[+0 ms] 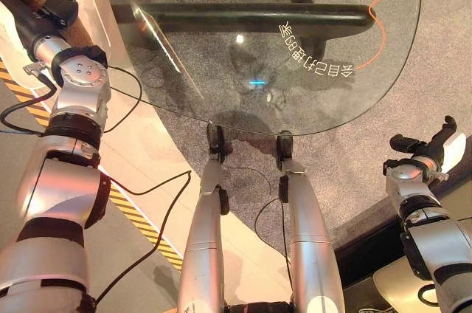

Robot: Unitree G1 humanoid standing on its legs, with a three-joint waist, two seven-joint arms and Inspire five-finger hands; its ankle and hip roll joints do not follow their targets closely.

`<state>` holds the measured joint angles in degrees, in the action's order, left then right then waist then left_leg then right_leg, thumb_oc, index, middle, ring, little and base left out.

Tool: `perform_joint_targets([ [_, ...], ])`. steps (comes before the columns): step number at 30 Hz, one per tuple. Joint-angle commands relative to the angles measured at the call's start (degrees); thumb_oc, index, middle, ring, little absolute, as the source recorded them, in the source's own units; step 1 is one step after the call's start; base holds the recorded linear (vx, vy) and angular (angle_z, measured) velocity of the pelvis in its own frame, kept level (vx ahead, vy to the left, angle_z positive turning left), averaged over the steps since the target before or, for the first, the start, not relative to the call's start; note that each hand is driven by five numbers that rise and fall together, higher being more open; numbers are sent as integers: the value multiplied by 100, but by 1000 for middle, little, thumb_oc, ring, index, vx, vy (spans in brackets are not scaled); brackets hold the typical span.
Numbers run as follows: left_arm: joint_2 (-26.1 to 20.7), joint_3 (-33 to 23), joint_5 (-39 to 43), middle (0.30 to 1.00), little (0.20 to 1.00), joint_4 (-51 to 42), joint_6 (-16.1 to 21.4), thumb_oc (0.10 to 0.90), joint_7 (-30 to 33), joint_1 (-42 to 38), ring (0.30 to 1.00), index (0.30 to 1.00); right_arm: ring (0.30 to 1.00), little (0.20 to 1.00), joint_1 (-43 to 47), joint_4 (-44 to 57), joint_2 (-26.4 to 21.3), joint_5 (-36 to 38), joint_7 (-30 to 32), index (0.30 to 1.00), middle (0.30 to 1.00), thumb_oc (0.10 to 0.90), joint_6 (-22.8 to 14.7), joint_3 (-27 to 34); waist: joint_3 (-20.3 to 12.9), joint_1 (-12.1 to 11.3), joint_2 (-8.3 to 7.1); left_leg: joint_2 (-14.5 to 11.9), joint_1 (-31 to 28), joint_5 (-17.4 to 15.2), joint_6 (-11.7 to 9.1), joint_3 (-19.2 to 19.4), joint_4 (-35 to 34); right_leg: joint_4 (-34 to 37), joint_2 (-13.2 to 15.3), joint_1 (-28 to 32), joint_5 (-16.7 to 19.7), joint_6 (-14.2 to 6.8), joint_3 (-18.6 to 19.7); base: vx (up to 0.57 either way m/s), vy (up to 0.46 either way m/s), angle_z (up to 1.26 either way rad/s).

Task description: Wipe the table with a cloth and put it in the basket.

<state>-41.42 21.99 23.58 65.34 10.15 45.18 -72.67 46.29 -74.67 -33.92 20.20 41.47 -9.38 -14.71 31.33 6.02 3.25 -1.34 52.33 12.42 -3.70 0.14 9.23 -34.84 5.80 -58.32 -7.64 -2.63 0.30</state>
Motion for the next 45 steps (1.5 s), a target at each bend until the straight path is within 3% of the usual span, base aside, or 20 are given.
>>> perform_joint_targets([
  [1,-800,-93,39,312,214,280,243,114,106,-685,312,312,900,900,-339,-54,-348,-40,191,900,900,800,-83,23,-154,-70,-79,-65,67,-1274,11,-188,1158,1333,52,227,816,-237,77,0,0,0],
  [2,-801,-90,57,451,376,292,228,276,47,-679,451,451,900,900,-327,-60,-359,-33,182,900,900,800,-90,20,-154,-70,-79,-62,87,-1275,10,-196,1169,1322,50,205,822,-238,81,0,0,0],
  [3,-793,-80,115,719,689,302,198,589,-18,-663,719,719,900,900,-347,-54,-365,-63,166,900,900,800,-96,37,-154,-68,-70,-64,72,-1327,4,-209,1203,1280,44,213,773,-243,95,0,0,0],
  [5,-799,-97,113,900,900,292,191,800,-52,-669,900,900,900,900,-357,-37,-356,-71,177,900,900,800,-117,60,-154,-60,-67,-55,123,-1280,12,-196,1203,1298,47,168,825,-241,101,0,0,0],
  [31,-779,-139,483,900,900,240,175,800,-220,-546,900,900,900,900,-445,-27,-359,-50,79,900,900,800,-214,90,-154,-60,2,-58,-56,-1298,-2,-201,1158,1292,50,291,811,-257,138,-2,-2,0],
  [38,-862,-338,746,900,900,57,672,800,-90,-343,900,900,900,900,-642,-66,-237,13,-146,900,900,800,-181,150,-154,-73,50,-60,-567,-1154,-12,-173,839,1502,59,749,914,-317,145,-31,-54,1],
  [45,-1081,-706,1436,900,900,-194,1217,800,-648,82,900,900,900,900,-1082,-157,55,203,-664,900,900,800,8,259,-154,-126,35,-76,-1731,-1002,-95,-145,194,1899,87,1962,911,-395,83,-46,-92,-2],
])
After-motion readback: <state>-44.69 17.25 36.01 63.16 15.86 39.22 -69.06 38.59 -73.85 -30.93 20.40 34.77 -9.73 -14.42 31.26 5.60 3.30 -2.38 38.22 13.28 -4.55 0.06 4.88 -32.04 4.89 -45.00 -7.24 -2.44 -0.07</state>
